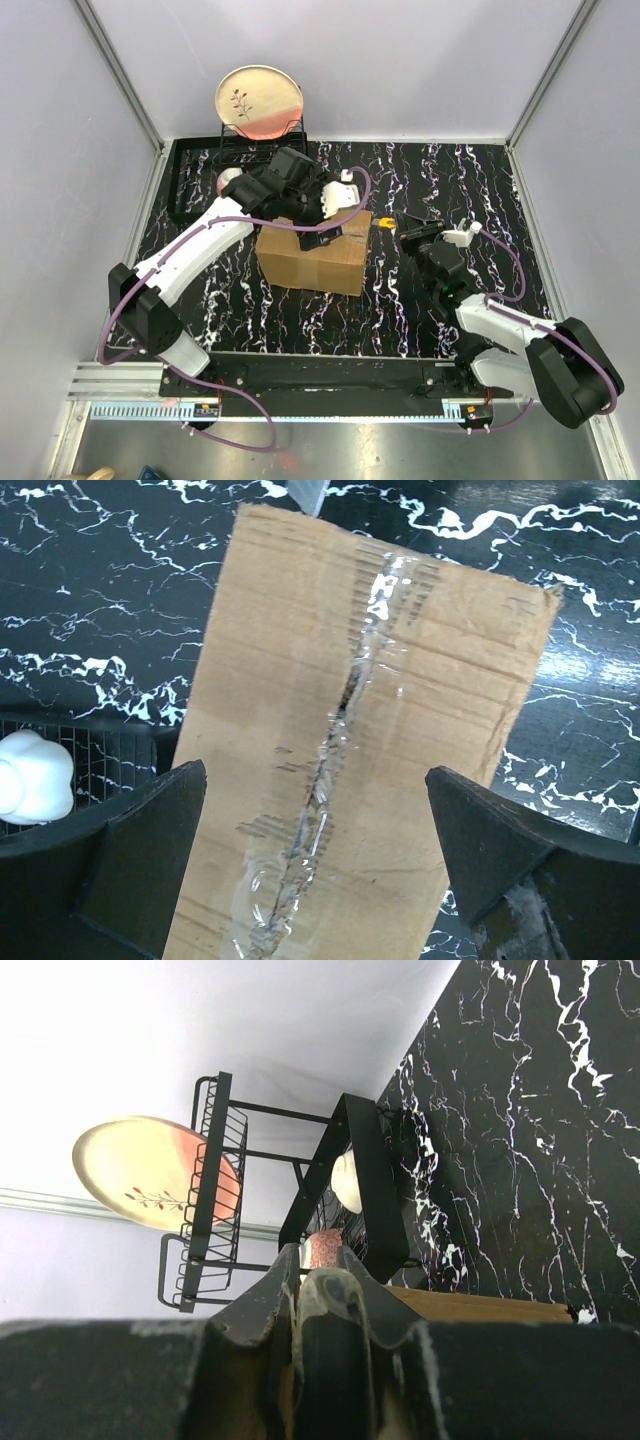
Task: Unpack the express box
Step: Cut the express box at the center of the board.
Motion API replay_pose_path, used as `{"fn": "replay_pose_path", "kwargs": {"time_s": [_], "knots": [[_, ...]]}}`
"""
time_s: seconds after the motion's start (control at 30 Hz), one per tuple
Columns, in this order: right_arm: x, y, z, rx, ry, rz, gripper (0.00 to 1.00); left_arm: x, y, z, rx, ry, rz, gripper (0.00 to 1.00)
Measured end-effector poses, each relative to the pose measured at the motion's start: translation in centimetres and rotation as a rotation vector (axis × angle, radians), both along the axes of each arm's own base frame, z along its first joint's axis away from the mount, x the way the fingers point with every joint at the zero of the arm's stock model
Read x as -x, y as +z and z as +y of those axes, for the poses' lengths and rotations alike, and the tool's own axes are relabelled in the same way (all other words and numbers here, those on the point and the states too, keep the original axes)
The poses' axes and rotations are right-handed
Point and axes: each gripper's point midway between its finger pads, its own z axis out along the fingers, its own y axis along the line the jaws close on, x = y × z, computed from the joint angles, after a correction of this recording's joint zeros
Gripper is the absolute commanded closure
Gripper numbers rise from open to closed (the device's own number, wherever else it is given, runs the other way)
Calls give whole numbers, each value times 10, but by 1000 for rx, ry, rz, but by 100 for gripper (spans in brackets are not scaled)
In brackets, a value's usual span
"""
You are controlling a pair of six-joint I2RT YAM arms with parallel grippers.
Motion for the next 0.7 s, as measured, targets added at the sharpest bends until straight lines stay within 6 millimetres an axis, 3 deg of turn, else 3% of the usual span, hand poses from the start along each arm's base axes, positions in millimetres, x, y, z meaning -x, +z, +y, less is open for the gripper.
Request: {"fn": "replay_pose_path", "kwargs": {"time_s": [0.27, 0.53, 0.7], "knots": [[-4, -3, 5, -11, 25, -1, 100, -15, -2, 7, -12, 11, -11, 1], [-4, -3, 11, -18, 57, -5, 100, 10, -27, 12, -59, -85, 62, 1], [-4, -2, 13, -21, 69, -7, 100, 29, -26, 8, -67, -134, 78, 1]]}}
